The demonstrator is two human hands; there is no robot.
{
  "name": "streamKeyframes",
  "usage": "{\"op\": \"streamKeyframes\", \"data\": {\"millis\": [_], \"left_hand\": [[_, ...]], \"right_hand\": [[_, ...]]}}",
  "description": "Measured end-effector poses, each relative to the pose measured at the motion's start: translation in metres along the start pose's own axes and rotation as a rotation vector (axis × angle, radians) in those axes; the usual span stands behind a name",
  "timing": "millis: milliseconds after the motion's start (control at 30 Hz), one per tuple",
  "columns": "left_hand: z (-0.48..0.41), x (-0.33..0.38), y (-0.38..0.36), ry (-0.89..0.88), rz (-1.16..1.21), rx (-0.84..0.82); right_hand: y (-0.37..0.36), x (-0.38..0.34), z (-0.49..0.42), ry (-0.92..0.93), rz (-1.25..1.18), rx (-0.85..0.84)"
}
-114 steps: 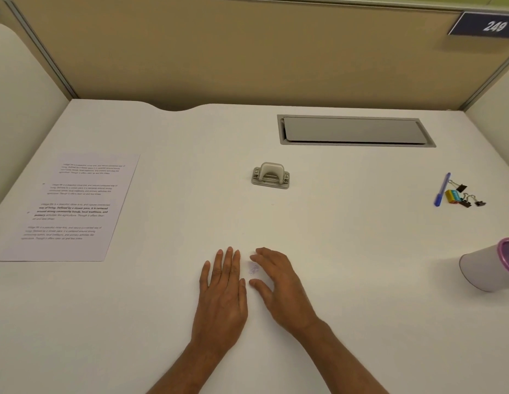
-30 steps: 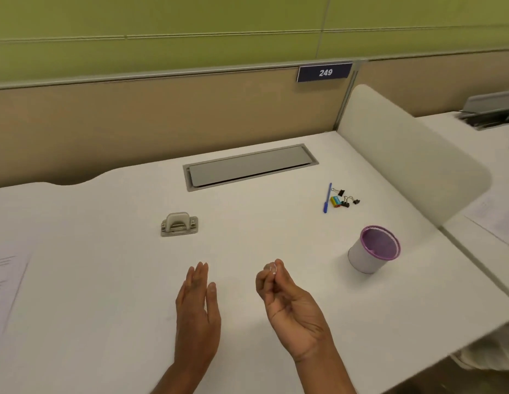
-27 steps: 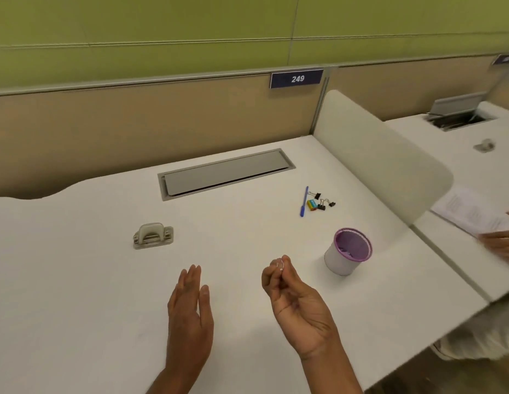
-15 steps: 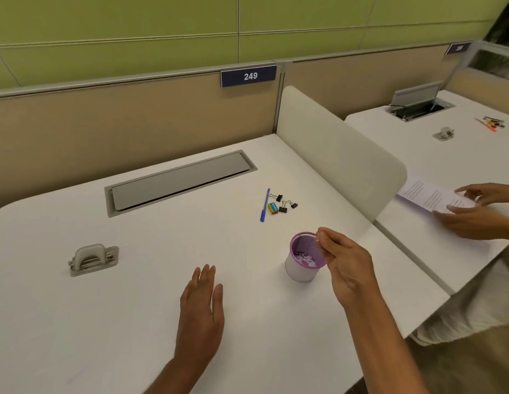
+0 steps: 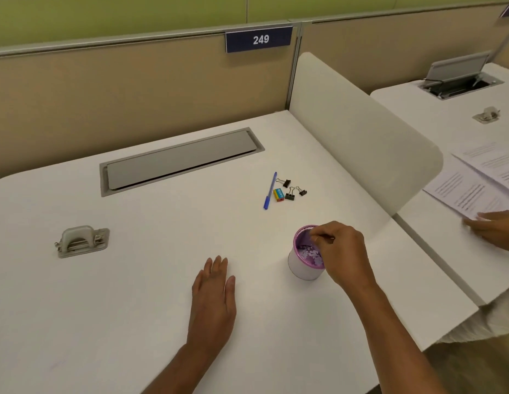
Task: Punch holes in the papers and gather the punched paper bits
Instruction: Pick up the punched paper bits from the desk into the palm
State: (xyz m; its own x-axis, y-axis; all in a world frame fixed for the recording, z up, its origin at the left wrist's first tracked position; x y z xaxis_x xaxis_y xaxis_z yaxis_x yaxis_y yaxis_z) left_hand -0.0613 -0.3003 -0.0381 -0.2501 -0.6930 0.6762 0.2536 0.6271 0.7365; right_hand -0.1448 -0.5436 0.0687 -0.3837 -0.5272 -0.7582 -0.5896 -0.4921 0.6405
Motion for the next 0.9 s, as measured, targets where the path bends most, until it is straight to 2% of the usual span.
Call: {"op": "streamKeyframes", "data": {"millis": [467,800,900], "left_hand": [[0.0022,-0.0065,-0.0107,-0.056,-0.157,0.032],[0.0017,-0.0055,-0.0103,-0.062,-0.211,0.034],[0.0020,-0.0066,-0.0098,-0.068,-0.203,0.029]], "right_hand": [[0.0063,-0.0009,-0.0001,0.125,0.105,-0.118],[0.0034,0.0059,0.0049,0.172,0.041,-0.025],[0.0040,0.0042,0.0071,0.178,-0.046,0.093]]}}
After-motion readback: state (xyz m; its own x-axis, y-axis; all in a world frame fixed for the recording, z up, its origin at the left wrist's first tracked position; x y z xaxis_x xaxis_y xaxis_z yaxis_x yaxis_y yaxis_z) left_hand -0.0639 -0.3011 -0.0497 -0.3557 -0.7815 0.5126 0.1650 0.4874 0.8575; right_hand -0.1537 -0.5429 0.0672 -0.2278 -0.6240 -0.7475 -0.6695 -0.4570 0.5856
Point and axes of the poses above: each hand's wrist, its own z-axis away from the middle knuckle, its own y-axis out of the back of the hand, x = y × z, the point moved 2 cm from there along -z, towards the middle knuckle, and after that the axes turned 11 degrees about y, right-handed, at the moved point
